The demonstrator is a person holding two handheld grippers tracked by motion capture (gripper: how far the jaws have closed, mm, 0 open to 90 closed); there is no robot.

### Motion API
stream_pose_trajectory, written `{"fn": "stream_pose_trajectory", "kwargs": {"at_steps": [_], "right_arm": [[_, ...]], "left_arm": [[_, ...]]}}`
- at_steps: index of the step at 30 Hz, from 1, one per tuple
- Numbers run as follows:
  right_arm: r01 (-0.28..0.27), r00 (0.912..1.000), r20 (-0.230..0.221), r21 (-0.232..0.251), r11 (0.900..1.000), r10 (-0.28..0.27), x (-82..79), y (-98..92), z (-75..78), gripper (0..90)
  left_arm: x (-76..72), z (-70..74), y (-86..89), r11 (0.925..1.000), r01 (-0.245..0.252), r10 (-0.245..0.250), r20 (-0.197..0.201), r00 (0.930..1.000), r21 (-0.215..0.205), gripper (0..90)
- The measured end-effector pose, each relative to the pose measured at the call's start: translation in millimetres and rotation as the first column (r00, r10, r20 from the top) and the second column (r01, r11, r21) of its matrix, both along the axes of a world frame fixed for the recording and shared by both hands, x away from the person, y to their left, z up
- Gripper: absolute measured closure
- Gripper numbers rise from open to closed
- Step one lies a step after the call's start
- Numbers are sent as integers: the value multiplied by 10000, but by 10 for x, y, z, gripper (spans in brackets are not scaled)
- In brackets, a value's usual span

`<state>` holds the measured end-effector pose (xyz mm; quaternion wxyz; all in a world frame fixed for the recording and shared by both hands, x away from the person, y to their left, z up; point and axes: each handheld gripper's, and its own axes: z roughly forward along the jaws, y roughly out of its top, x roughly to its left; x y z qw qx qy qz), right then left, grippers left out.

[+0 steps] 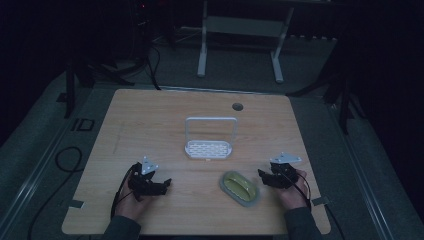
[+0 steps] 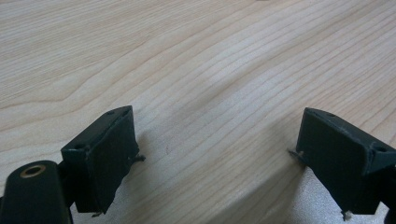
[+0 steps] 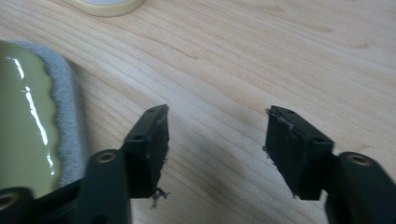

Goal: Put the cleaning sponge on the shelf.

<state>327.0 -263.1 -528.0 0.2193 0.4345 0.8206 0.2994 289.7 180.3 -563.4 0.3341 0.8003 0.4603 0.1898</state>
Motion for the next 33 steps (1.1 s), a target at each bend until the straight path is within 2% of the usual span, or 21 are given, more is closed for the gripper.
{"fn": "stream_pose_trajectory", "kwargs": {"at_steps": [5, 14, 18, 24, 28, 33], "right_arm": [[-173, 9998, 107, -333, 9993, 177, -27, 59, 88, 455], [-582, 9983, -88, -247, 9980, 580, -60, 107, 239, 478], [-486, 9988, -106, -406, 9980, 482, -81, 143, 313, 512], [-435, 9991, -9, -530, 9976, 435, -102, 200, 432, 517], [-303, 9990, -350, -615, 9976, 282, -101, 257, 491, 495], [-386, 9981, -511, -661, 9971, 353, -112, 310, 538, 495]], "left_arm": [[0, 0, -1, 10000, -3, 3, 2, 10000, -1, 123], [0, 0, -2, 10000, -21, 21, 0, 10000, 5, 123], [0, 0, -3, 10000, -28, 28, 1, 10000, 1, 123], [0, -1, -5, 10000, -51, 51, 5, 10000, -8, 123], [0, -1, -7, 10000, -70, 70, 6, 10000, -13, 123], [-1, -1, -8, 10000, -76, 76, 4, 10000, -12, 123]]}}
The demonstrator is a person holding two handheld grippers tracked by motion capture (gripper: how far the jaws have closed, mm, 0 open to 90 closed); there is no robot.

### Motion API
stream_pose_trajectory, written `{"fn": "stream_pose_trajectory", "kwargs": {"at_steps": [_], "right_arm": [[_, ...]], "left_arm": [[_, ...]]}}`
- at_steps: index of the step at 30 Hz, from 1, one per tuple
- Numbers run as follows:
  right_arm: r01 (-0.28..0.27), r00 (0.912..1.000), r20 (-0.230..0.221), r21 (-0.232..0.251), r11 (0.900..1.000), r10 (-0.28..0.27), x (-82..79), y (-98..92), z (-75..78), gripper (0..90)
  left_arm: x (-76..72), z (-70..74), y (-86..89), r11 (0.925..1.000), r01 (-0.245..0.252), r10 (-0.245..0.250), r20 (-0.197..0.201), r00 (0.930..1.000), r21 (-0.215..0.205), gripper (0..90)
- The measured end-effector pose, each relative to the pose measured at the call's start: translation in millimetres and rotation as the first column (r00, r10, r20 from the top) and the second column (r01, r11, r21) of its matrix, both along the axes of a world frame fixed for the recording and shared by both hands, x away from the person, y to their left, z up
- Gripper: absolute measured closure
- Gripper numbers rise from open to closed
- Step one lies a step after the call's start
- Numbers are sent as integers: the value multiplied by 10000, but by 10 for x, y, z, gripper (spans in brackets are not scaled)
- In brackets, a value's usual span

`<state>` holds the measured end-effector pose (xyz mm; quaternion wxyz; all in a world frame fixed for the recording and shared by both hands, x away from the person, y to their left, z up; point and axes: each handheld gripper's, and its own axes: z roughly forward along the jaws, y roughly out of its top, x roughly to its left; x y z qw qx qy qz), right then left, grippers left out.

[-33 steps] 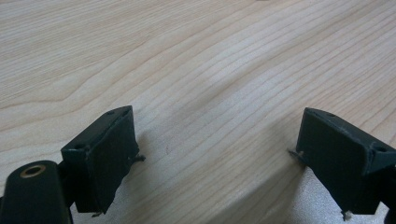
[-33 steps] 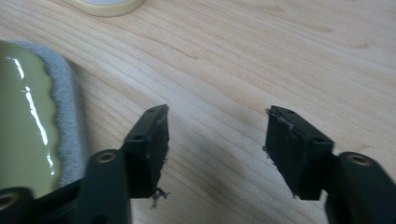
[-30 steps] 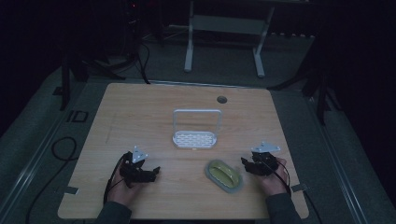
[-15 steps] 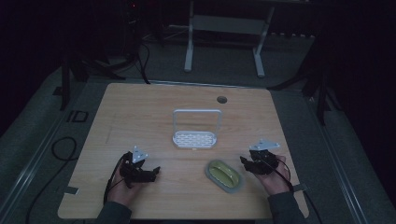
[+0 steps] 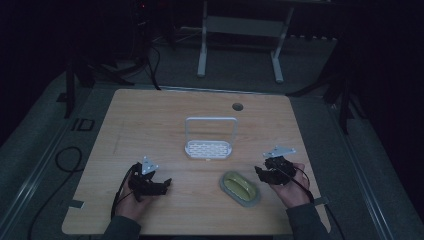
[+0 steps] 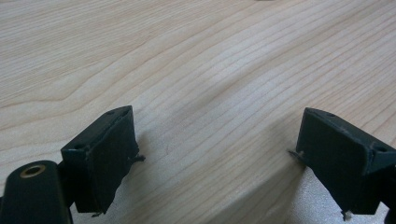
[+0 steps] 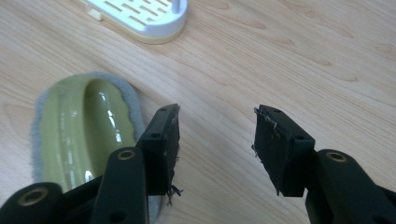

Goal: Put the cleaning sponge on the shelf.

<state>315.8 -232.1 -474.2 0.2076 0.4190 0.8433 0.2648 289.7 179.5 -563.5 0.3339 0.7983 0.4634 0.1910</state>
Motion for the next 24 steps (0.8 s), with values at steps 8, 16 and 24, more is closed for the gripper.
{"fn": "stream_pose_trajectory", "kwargs": {"at_steps": [8, 16, 24], "right_arm": [[-228, 9995, -224, -135, 9996, 225, -5, 72, 60, 494], [-442, 9978, -491, -79, 9990, 438, -4, 136, 128, 519], [-624, 9955, -722, -80, 9980, 616, 5, 187, 156, 566]], "left_arm": [[0, 0, 0, 10000, -4, 4, -2, 10000, 4, 123], [0, 0, 0, 10000, -6, 6, 1, 10000, 0, 123], [0, 0, -1, 10000, -11, 11, -2, 10000, -5, 122]]}}
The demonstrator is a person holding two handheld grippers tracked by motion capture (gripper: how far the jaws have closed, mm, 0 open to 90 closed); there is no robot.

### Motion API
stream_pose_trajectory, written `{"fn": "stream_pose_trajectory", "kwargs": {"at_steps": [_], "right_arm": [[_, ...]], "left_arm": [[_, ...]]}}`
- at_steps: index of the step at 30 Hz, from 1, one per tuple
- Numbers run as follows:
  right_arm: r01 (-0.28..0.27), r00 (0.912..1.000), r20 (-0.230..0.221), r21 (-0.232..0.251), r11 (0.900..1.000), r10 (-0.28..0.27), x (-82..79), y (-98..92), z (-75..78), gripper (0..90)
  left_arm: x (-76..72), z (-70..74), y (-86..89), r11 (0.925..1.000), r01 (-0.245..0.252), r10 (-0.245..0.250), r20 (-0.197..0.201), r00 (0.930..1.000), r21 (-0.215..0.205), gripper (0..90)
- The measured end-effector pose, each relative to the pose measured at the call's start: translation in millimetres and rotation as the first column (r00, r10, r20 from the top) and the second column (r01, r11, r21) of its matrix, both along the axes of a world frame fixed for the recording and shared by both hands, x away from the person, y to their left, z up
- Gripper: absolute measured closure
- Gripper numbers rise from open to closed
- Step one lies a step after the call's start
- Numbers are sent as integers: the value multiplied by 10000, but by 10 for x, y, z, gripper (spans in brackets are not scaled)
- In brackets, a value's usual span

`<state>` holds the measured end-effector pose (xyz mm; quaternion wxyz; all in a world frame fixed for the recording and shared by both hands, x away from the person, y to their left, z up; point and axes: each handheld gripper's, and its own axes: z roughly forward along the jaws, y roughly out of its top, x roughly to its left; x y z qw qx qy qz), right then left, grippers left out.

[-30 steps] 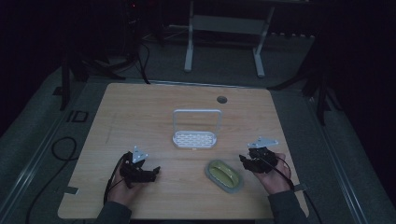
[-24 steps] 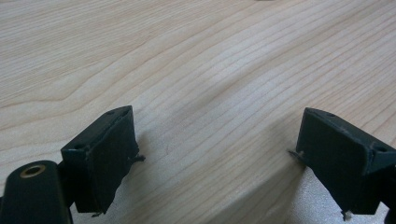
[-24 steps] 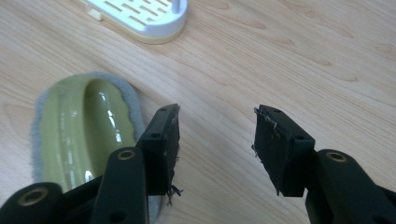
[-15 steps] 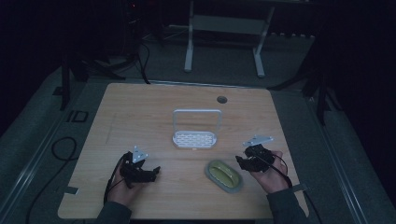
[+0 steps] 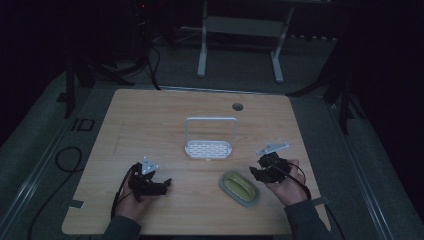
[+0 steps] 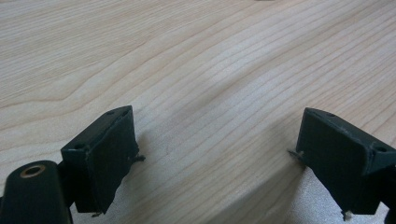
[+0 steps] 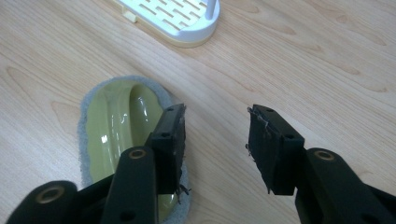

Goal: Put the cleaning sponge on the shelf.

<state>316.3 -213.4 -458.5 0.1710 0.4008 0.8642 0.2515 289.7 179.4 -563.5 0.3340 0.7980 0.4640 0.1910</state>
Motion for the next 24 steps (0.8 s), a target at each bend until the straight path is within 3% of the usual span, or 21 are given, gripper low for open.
{"fn": "stream_pose_trajectory", "kwargs": {"at_steps": [24], "right_arm": [[-718, 9955, -662, -488, 9962, 685, 3, 183, -30, 550]], "left_arm": [[0, -1, -2, 10000, -24, 24, 12, 10000, -31, 123]]}}
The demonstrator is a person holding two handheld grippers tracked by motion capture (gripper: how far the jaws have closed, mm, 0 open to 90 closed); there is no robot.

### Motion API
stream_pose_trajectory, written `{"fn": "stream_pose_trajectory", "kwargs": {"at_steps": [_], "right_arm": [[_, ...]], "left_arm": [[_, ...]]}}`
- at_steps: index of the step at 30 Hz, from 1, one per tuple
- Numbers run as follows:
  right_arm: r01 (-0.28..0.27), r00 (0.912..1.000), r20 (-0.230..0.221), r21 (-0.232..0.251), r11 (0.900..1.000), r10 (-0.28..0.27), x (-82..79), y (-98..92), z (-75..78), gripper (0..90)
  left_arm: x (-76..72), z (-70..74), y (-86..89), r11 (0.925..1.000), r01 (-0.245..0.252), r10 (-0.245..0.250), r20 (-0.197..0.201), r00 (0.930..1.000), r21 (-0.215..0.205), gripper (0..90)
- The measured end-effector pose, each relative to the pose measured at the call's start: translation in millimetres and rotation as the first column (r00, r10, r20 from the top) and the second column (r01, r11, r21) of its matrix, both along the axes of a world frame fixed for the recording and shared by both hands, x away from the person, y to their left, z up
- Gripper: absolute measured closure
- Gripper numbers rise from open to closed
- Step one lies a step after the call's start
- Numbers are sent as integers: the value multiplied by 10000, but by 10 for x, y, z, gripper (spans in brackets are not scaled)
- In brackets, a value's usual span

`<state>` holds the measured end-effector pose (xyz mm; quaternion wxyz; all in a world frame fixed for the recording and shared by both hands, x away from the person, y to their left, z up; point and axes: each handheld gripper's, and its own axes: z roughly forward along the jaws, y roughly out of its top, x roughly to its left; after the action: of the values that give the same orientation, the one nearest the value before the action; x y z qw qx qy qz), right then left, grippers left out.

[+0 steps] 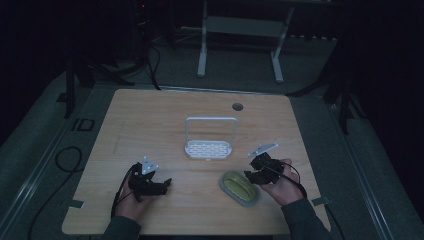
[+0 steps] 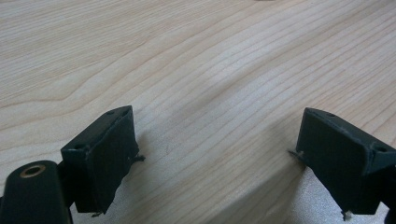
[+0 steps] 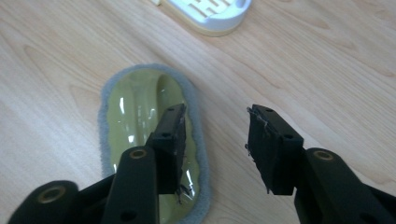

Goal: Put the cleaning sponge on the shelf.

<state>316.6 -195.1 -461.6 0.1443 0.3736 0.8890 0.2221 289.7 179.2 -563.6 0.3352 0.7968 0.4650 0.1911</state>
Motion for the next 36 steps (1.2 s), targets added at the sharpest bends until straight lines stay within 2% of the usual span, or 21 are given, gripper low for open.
{"fn": "stream_pose_trajectory", "kwargs": {"at_steps": [13, 23, 29, 31, 36], "right_arm": [[-526, 9968, -597, 97, 9986, 531, 40, 67, 35, 519], [-816, 9919, -984, -129, 9966, 799, 62, 126, 45, 496], [-1100, 9863, -1267, -237, 9937, 1061, 73, 165, 52, 500], [-1263, 9819, -1466, -377, 9913, 1195, 80, 185, 47, 506], [-1407, 9781, -1616, -484, 9889, 1313, 91, 207, 49, 516]], "left_arm": [[0, 1, 1, 10000, 9, -9, -7, 10000, 12, 122], [0, 1, 1, 10000, 11, -11, -9, 10000, 17, 122], [0, 1, 1, 10000, 13, -12, -8, 10000, 17, 122], [0, 1, 1, 10000, 11, -11, -7, 10000, 17, 122], [0, 1, 1, 10000, 13, -13, -6, 10000, 14, 122]]}}
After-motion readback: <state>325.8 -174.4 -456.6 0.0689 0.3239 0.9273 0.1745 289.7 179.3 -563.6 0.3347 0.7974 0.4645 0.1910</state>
